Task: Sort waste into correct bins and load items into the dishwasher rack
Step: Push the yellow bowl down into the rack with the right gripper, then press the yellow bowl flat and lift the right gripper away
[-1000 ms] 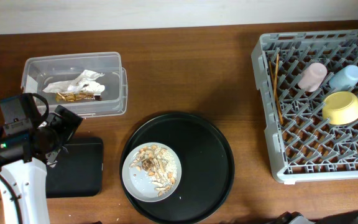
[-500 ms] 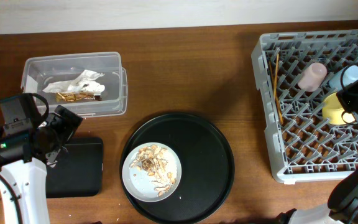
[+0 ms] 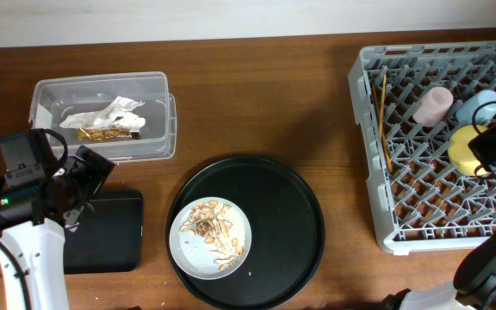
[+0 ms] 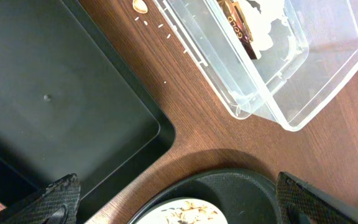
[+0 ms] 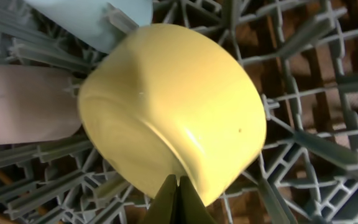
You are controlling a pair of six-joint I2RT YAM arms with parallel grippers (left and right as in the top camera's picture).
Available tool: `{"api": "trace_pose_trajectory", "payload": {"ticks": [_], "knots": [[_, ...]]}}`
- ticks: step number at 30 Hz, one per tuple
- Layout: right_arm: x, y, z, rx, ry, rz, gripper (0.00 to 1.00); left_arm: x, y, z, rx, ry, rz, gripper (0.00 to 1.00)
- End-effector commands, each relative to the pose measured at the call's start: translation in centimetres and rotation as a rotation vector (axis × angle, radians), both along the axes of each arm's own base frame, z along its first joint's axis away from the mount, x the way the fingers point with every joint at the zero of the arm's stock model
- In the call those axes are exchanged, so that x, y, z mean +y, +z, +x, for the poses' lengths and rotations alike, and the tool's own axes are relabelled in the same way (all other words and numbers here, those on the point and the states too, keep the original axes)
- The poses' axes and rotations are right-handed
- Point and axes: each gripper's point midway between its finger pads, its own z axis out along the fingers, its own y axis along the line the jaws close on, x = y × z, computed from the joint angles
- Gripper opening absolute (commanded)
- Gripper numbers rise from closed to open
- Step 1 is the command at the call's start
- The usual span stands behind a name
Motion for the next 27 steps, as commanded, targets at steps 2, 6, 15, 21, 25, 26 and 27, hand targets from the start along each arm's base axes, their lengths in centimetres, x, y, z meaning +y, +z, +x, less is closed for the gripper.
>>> {"api": "trace_pose_trajectory", "payload": {"ticks": [2,6,15,21,25,26,27], "knots": [[-3.4,1.9,-1.2,0.035,-0.115,-0.117,0.04,0.0,0.0,0.0,-0.003,0.013,-0.011,0.99],[-5.2,3.0,-2.1,0.051,-0.169,-0.179,0.04,0.0,0.0,0.0,-0.003,0.013,-0.011,0.99],[-6.3,4.3,-2.6,0.053,-0.199,-0.204,0.04,0.0,0.0,0.0,-0.003,0.013,-0.011,0.99],[-6.3,6.6,-1.7,0.014,-0.17,-0.202,0.04,0.0,0.0,0.0,-0.003,0.013,-0.011,0.99],[-5.0,6.8,-0.3,-0.046,-0.102,-0.133,0.04,0.0,0.0,0.0,-0.003,0.013,-0.011,0.99],[-4.5,6.7,0.1,-0.065,-0.085,-0.109,0.04,0.0,0.0,0.0,-0.003,0.013,-0.011,0.99],[-4.0,6.8,0.5,-0.087,-0.065,-0.082,0.04,0.0,0.0,0.0,-0.003,0.013,-0.011,0.99]]}}
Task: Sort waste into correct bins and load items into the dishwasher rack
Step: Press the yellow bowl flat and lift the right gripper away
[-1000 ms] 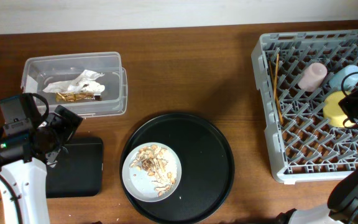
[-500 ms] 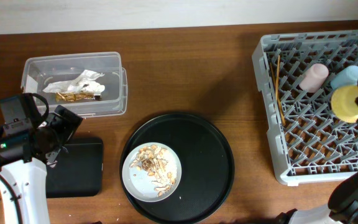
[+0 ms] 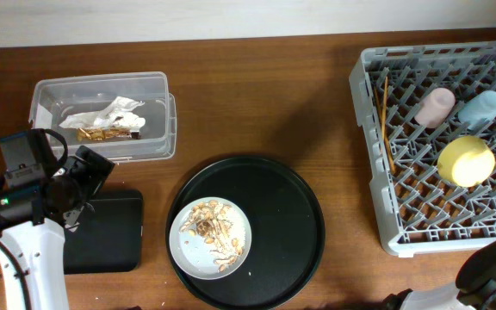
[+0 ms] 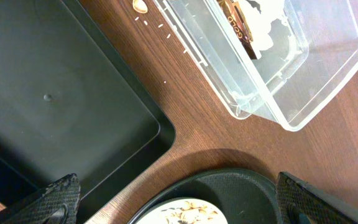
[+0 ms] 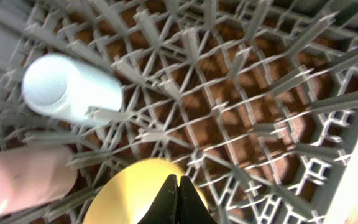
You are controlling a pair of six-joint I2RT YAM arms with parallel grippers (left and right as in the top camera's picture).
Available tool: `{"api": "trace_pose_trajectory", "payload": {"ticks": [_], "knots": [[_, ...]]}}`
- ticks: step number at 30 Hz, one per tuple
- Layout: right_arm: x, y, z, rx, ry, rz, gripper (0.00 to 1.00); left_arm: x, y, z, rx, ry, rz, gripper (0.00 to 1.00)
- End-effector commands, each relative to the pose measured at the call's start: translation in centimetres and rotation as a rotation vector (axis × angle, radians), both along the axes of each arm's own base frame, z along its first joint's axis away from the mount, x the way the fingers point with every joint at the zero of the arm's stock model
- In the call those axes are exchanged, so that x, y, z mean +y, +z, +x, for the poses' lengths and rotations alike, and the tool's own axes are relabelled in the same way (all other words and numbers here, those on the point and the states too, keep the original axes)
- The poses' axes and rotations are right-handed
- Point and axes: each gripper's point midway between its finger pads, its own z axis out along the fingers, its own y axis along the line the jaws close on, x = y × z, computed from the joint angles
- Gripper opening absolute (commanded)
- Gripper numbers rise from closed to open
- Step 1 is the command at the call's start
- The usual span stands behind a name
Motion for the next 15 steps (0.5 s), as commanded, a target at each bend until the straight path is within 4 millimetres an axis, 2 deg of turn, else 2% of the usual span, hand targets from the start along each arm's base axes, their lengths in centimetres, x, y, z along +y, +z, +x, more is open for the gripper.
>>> {"api": "trace_pose_trajectory", "payload": {"ticks": [1,5,8,10,13,15], "knots": [[1.8,0.6,2.0,-0.099,0.095,0.092,0.04,0.0,0.0,0.0,-0.003,0.013,-0.011,0.99],[4.0,0.7,3.4,-0.156,0.169,0.175,0.04,0.0,0.0,0.0,-0.003,0.013,-0.011,0.99],[4.8,0.1,3.3,-0.111,0.173,0.174,0.04,0.0,0.0,0.0,-0.003,0.013,-0.011,0.99],[4.4,-0.5,2.6,-0.059,0.129,0.143,0.04,0.0,0.0,0.0,-0.003,0.013,-0.011,0.99],[2.8,-1.4,0.1,0.05,-0.041,0.081,0.04,0.0,0.0,0.0,-0.003,0.013,-0.011,0.99],[2.6,-2.0,-0.5,0.088,-0.051,0.079,0.04,0.0,0.0,0.0,-0.003,0.013,-0.011,0.99]]}}
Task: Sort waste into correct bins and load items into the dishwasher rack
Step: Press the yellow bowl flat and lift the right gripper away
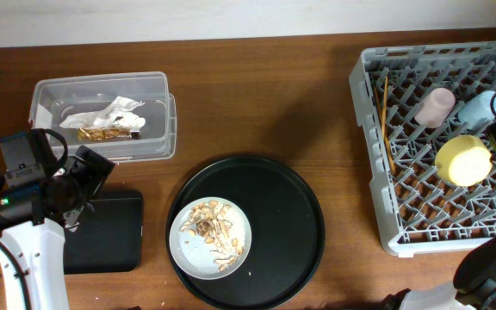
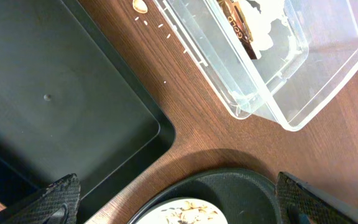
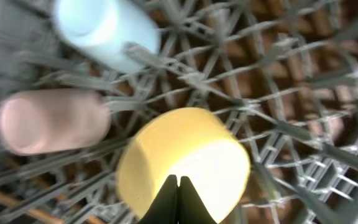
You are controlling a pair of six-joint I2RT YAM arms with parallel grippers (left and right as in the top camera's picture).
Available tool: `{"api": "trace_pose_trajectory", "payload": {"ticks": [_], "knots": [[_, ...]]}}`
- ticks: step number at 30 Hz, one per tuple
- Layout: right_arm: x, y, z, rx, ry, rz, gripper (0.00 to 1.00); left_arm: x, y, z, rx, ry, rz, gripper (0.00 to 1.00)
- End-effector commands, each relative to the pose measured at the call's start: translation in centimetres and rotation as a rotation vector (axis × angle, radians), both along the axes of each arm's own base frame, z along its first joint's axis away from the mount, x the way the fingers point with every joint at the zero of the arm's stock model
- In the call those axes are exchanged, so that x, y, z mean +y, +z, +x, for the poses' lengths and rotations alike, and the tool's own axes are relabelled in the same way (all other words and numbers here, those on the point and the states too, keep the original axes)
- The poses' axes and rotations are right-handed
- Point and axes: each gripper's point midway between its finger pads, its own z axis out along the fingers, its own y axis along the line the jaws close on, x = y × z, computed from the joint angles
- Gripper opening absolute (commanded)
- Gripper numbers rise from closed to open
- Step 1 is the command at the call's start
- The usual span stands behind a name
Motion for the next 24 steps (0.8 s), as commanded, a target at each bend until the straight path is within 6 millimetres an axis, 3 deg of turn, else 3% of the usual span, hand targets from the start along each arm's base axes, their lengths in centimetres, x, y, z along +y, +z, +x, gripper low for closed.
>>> {"api": "trace_pose_trajectory", "payload": {"ticks": [1,6,11,17,24], "knots": [[-1.6,-1.0,-1.4,0.087,-0.092,-0.05,0.03,0.0,0.0,0.0,-0.003,0.013,-0.011,0.99],[-0.1,-2.7,0.0,0.078,-0.007,0.029,0.04,0.0,0.0,0.0,-0.003,0.013,-0.011,0.99],[0.5,-3.0,0.6,0.079,0.012,0.03,0.04,0.0,0.0,0.0,-0.003,0.013,-0.011,0.99],[2.9,-3.5,2.1,0.063,0.096,0.088,0.04,0.0,0.0,0.0,-0.003,0.013,-0.011,0.99],[3.5,-4.5,2.7,0.077,0.115,0.096,0.05,0.0,0.0,0.0,-0.003,0.013,-0.011,0.99]]}}
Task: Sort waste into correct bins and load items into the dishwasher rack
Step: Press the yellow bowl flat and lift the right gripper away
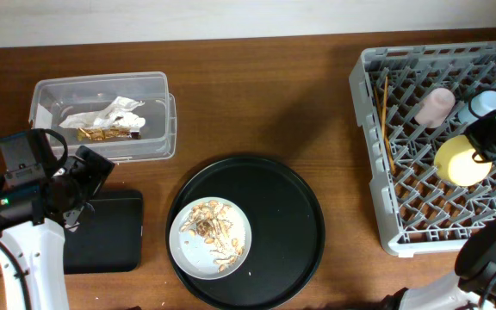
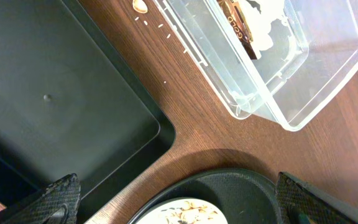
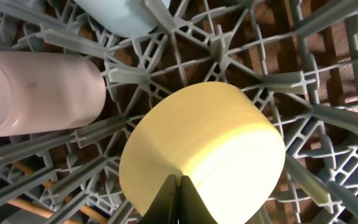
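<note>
A yellow bowl (image 1: pixel 457 162) lies bottom-up in the grey dishwasher rack (image 1: pixel 403 237), filling the right wrist view (image 3: pixel 204 149). My right gripper (image 1: pixel 489 138) hovers just over it, fingers pressed together (image 3: pixel 179 194), holding nothing. A pink cup (image 1: pixel 435 106), a pale blue cup (image 1: pixel 487 102) and chopsticks (image 1: pixel 384 120) also lie in the rack. A white plate (image 1: pixel 210 237) with food scraps sits on the round black tray (image 1: pixel 291 215). My left gripper (image 2: pixel 179 211) stands open above the table's left side.
A clear plastic bin (image 1: pixel 102 116) holding wrappers stands at the back left. A black bin (image 1: pixel 110 232) lies in front of it, under my left arm. Crumbs lie on the wood beside the clear bin (image 2: pixel 140 6).
My right gripper has moved a little left and closer to the yellow bowl, which now looks larger in the wrist view. The left arm has not moved.
My right gripper was shut close against the tilted yellow bowl in the rack. Then it was off at the rack's right edge, with the bowl lying bottom-up. Afterwards it was back over the bowl, and now sits nearer to it. The left arm stayed still.
</note>
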You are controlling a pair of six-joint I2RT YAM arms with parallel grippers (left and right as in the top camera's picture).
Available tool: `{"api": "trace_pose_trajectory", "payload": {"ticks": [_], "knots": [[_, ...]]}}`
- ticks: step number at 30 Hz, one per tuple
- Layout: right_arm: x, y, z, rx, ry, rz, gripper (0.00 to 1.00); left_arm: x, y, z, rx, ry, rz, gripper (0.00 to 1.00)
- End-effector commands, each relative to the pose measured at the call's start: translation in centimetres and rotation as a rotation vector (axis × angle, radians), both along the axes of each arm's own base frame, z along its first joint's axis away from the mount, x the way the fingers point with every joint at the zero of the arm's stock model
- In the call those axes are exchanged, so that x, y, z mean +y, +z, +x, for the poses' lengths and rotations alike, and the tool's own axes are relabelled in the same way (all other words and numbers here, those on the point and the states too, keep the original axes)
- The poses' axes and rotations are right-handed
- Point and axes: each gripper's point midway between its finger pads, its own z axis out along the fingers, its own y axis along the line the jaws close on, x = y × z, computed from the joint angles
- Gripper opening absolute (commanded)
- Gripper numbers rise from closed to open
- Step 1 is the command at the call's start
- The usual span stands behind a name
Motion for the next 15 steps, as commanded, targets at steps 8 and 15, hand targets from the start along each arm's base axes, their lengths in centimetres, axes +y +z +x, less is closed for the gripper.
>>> {"api": "trace_pose_trajectory", "payload": {"ticks": [8,15], "knots": [[1.3,-4.6,2.5,0.011,0.088,0.107,0.04,0.0,0.0,0.0,-0.003,0.013,-0.011,0.99],[1.7,-1.4,3.5,-0.064,0.134,0.105,0.04,0.0,0.0,0.0,-0.002,0.013,-0.011,0.99]]}}
